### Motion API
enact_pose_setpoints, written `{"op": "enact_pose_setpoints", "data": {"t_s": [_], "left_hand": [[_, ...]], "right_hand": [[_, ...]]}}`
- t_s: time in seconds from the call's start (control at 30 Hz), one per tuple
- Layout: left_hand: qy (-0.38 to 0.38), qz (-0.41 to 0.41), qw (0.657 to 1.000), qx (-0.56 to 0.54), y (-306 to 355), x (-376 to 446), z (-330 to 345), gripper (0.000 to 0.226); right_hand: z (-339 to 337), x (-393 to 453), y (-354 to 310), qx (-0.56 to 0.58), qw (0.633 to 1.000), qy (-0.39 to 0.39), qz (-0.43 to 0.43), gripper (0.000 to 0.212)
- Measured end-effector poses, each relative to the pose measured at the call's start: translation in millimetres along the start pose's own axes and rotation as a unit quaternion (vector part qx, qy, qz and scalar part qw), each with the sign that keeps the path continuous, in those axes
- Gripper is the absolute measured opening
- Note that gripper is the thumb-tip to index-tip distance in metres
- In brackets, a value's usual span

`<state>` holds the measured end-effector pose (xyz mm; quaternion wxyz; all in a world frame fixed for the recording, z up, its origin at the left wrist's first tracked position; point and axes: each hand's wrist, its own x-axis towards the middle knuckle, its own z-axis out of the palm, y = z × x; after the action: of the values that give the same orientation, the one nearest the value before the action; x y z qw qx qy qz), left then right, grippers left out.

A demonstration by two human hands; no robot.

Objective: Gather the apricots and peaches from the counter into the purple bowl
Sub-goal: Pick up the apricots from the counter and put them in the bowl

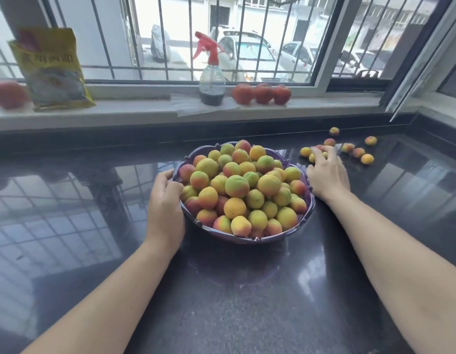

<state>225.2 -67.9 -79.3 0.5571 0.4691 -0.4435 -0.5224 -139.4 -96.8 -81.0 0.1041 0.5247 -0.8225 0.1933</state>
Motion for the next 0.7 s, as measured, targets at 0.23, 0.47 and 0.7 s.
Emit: {"op": "enact_pose_setpoints", "data": {"t_s": [0.23, 0.47, 0.7], "left_hand": [[0.000, 0.008, 1.000, -0.006, -0.5, 1.4, 0.8, 0.037], [0.001, 0.012, 1.000, -0.008, 0.6, -1.8, -0.3, 0.035], [-0.002, 0.019, 1.000, 0.002, 0.2, 0.0, -2.0, 0.032]], "right_hand": [[5.4, 17.4, -1.8, 0.007, 0.998, -0.055, 0.021, 0.049], [7.0, 15.8, -0.7, 0.028, 0.998, -0.040, 0.042, 0.043], [2.4, 11.6, 2.0, 0.089, 0.995, -0.013, 0.050, 0.037]]}}
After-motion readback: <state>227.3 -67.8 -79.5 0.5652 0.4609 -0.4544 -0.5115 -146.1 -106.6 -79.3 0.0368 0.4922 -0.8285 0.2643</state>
